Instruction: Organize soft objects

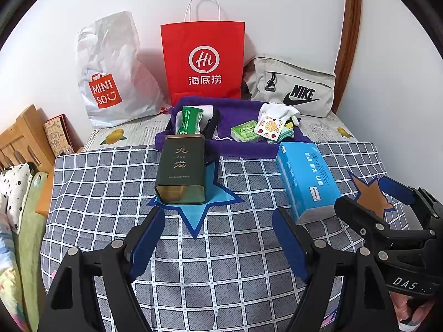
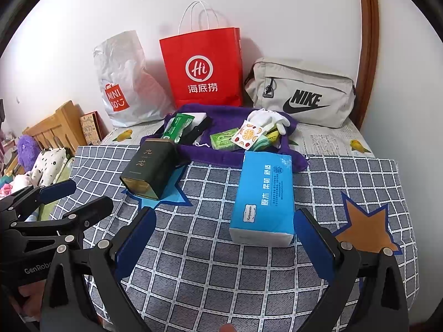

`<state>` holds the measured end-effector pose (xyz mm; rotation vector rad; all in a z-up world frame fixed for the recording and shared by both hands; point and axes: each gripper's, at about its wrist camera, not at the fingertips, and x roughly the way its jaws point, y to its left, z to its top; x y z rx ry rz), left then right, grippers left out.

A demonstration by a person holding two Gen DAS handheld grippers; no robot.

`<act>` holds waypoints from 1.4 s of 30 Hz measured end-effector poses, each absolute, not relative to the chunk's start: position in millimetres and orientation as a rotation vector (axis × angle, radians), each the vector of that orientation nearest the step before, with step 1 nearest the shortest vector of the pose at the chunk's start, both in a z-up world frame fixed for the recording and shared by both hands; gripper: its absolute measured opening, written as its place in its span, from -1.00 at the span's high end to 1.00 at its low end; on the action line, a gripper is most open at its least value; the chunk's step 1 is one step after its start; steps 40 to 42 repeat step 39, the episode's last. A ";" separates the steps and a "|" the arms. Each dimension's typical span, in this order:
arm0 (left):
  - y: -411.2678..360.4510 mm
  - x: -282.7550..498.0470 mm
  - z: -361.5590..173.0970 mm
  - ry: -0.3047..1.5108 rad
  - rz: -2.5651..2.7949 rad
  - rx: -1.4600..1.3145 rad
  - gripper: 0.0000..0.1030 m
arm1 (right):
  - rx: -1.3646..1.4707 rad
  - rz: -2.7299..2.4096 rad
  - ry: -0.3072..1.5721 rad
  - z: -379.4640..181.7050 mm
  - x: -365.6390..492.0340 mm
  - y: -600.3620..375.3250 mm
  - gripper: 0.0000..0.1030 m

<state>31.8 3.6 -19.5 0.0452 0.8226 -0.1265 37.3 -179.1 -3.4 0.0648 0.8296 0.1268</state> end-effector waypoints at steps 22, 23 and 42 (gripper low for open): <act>2.7 32.9 -16.5 0.823 -0.120 0.050 -0.52 | 0.067 0.124 0.828 -3.1 37.2 -180.2 -0.92; 2.4 32.9 -16.4 0.824 -0.119 0.050 -0.52 | 0.067 0.123 0.827 -3.2 37.3 -180.4 -0.92; 3.3 33.9 -15.4 0.817 -0.112 0.047 -0.52 | 0.069 0.121 0.829 -1.5 36.5 -180.0 -0.92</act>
